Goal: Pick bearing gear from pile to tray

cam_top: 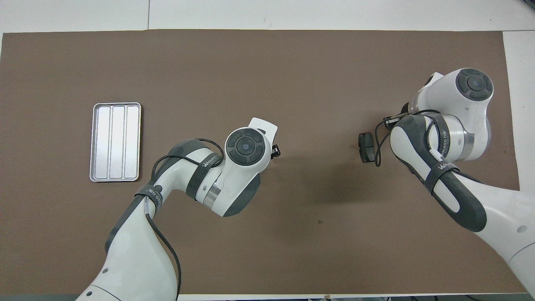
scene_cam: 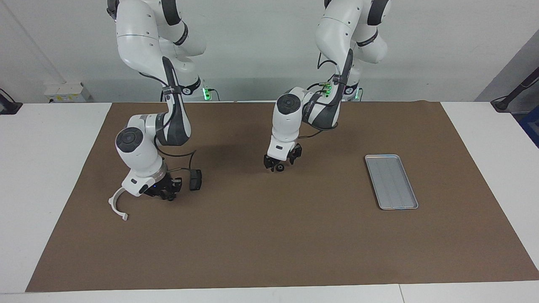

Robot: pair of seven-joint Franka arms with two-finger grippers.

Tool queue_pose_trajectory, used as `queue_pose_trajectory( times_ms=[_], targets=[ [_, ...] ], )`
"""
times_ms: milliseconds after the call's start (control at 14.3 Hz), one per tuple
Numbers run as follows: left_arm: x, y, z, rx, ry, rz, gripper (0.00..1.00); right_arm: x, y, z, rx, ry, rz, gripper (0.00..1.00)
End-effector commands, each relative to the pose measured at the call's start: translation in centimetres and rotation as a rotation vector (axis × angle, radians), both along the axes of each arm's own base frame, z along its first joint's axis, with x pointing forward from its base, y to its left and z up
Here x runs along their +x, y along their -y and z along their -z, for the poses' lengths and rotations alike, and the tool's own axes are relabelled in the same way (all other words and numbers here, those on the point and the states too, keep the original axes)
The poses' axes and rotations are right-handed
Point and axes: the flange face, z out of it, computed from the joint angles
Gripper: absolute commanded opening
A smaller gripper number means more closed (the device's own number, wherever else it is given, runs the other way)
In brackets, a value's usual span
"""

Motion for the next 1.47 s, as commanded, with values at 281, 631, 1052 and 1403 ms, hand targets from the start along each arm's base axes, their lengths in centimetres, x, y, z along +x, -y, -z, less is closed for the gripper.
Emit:
queue_pose_trajectory(
  times_ms=[281, 631, 1052, 1403],
  targets=[
    [-0.7, -0.3, 0.2, 0.009, 0.016, -0.005, 0.72, -0.5, -0.7, -0.6, 0.014, 0.017, 0.006, 0.04],
    [-1.1, 0.0, 0.2, 0.008, 0.015, 0.002, 0.69, -0.4, -1.0, -4.1, 0.016, 0.053, 0.009, 0.03],
    [-1.1, -0.1, 0.4, 0.012, 0.011, -0.013, 0.63, -0.1, -1.2, -6.6, 0.018, 0.087, 0.010, 0.03],
    [-1.0, -0.2, 0.4, 0.010, 0.014, -0.013, 0.60, -0.1, -1.1, -6.5, 0.018, 0.087, 0.009, 0.03]
  ],
)
